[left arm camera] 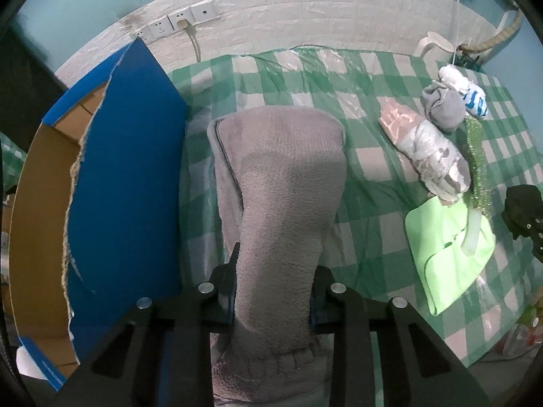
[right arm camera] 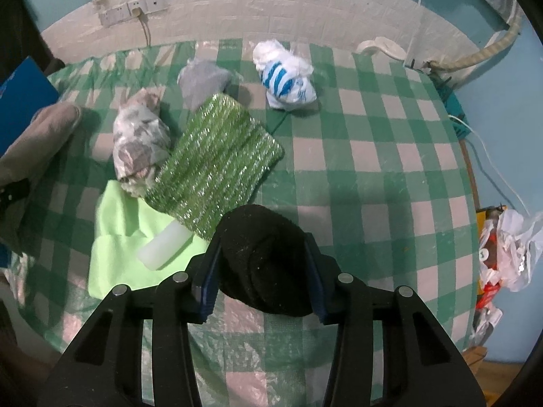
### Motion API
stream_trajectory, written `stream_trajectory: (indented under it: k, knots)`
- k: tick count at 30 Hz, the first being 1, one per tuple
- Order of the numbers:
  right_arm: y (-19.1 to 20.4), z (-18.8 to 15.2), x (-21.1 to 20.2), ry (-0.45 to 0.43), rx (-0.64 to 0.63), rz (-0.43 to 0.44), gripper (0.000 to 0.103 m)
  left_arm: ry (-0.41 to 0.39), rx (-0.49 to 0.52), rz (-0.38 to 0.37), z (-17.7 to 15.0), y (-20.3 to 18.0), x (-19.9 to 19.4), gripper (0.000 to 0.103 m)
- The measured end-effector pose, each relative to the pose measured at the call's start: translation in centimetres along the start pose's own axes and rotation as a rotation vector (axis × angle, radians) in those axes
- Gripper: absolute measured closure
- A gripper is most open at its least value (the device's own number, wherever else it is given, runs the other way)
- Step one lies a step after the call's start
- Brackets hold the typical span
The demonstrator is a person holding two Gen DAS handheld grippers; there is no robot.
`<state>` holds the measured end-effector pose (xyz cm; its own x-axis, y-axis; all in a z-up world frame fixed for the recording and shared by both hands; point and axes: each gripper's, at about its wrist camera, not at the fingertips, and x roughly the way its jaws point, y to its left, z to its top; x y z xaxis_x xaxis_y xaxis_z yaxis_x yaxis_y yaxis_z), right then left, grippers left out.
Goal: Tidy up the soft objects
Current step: 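Lift the grey cloth and black sock and carry both toward the cardboard box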
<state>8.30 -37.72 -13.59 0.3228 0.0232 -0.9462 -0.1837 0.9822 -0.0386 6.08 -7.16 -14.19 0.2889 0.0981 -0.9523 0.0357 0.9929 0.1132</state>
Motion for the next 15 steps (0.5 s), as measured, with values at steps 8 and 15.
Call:
stream_trajectory:
  k: [8, 15]
  knots:
    - [0.3, 0.5, -1.7, -0.034, 0.010, -0.011, 0.060, -0.036, -0.014, -0.037, -0.8, 0.3, -1.5, 0.074]
    - [0.9, 1.1, -3.8, -0.078, 0.013, 0.011, 0.060, -0.100, 0.001, -0.038, -0.9, 0.0, -3.6, 0.074]
